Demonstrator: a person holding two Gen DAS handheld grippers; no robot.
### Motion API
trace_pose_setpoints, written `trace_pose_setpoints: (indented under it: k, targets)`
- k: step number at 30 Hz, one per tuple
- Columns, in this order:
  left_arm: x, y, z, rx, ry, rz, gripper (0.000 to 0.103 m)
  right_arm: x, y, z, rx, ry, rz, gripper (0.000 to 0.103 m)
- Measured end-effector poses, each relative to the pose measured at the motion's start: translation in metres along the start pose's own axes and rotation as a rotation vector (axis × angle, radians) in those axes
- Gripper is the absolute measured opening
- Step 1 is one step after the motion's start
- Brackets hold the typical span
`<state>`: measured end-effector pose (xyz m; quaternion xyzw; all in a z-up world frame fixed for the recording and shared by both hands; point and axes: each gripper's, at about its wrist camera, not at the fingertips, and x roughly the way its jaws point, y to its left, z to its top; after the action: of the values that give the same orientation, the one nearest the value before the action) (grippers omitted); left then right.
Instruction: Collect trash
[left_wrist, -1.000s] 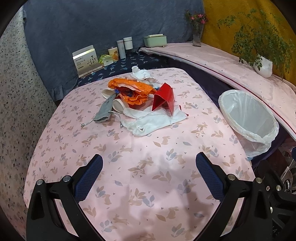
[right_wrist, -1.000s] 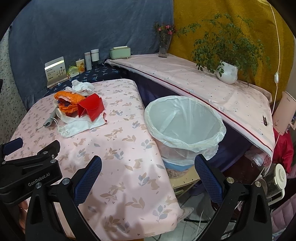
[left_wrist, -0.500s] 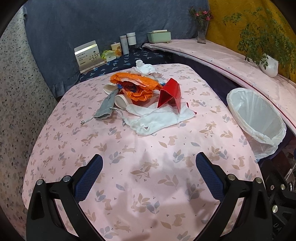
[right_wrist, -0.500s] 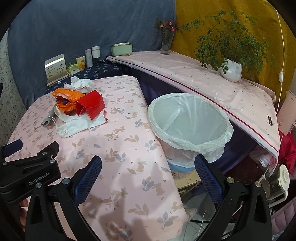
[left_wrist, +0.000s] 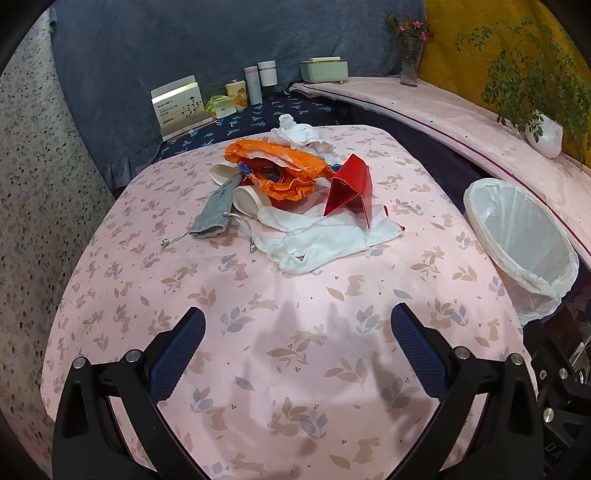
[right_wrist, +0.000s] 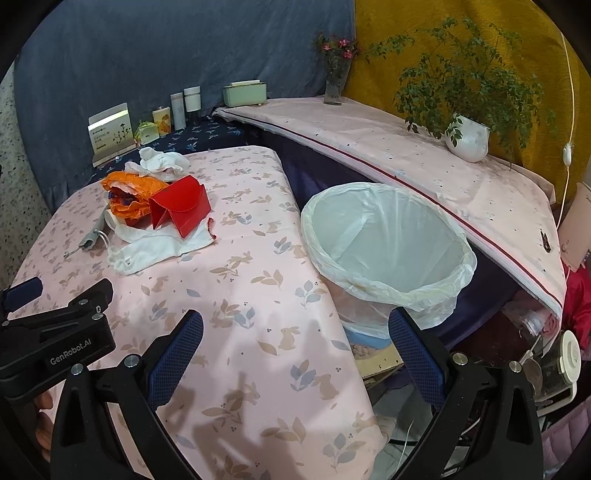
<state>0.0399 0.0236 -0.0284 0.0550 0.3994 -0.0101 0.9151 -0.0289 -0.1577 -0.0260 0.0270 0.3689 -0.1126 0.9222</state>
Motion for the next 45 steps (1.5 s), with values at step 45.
trace_pose_setpoints:
  k: [45]
  targets:
    - [-0.002, -0.010, 0.006, 0.017, -0.017, -0.004, 0.096, 0.006, -0.009, 0.002, 0.017, -0.005, -0.006, 0.096]
